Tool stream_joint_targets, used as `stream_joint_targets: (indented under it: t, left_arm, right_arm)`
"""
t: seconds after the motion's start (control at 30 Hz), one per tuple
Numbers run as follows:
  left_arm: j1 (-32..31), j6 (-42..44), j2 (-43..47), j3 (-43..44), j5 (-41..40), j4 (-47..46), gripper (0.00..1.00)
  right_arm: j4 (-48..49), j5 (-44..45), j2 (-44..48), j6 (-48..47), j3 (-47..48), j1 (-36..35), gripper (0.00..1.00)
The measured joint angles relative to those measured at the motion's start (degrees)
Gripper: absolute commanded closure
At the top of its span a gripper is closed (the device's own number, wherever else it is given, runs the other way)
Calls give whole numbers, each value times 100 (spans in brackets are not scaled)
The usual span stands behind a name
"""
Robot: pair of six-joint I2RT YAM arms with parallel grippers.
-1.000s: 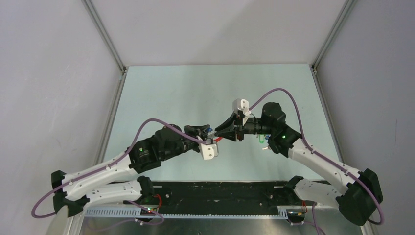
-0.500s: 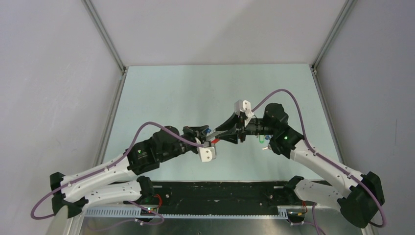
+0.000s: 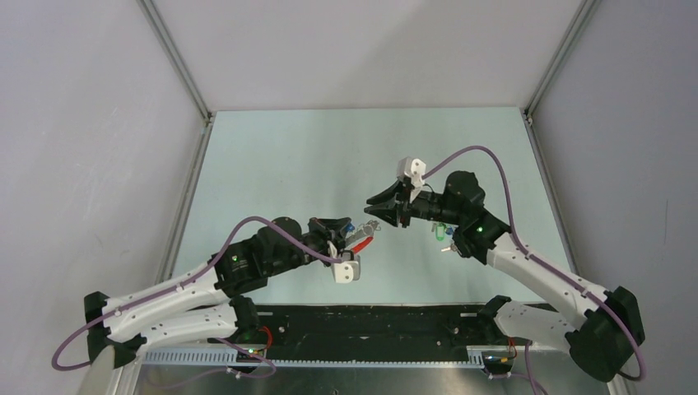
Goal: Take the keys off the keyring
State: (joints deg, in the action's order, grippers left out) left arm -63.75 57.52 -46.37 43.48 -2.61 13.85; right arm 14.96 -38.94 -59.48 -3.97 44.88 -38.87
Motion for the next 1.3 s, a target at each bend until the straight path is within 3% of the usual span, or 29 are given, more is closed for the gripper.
stream_joint_targets:
  t: [0.27,0.57,0.87,1.2,1.3]
  left_arm:
    - [0,55,15,0,2,0,100]
    - [0,105,13,0,-17,0,100]
    - [0,107,13,0,-15,0,100]
    - [0,107,13,0,-11,0,100]
    - [0,107,7,0,-13,0,100]
  right_arm:
    - [-531,313,-492,-197,4,-125,73]
    - [-1036,-223,-413,-426,7,-345,73]
    - [-918,-671,-352,-221,13,-479,74]
    - [-916,-424,50,-208,13,-501,73]
    - [-938,-317,221,-208,13,-503,68]
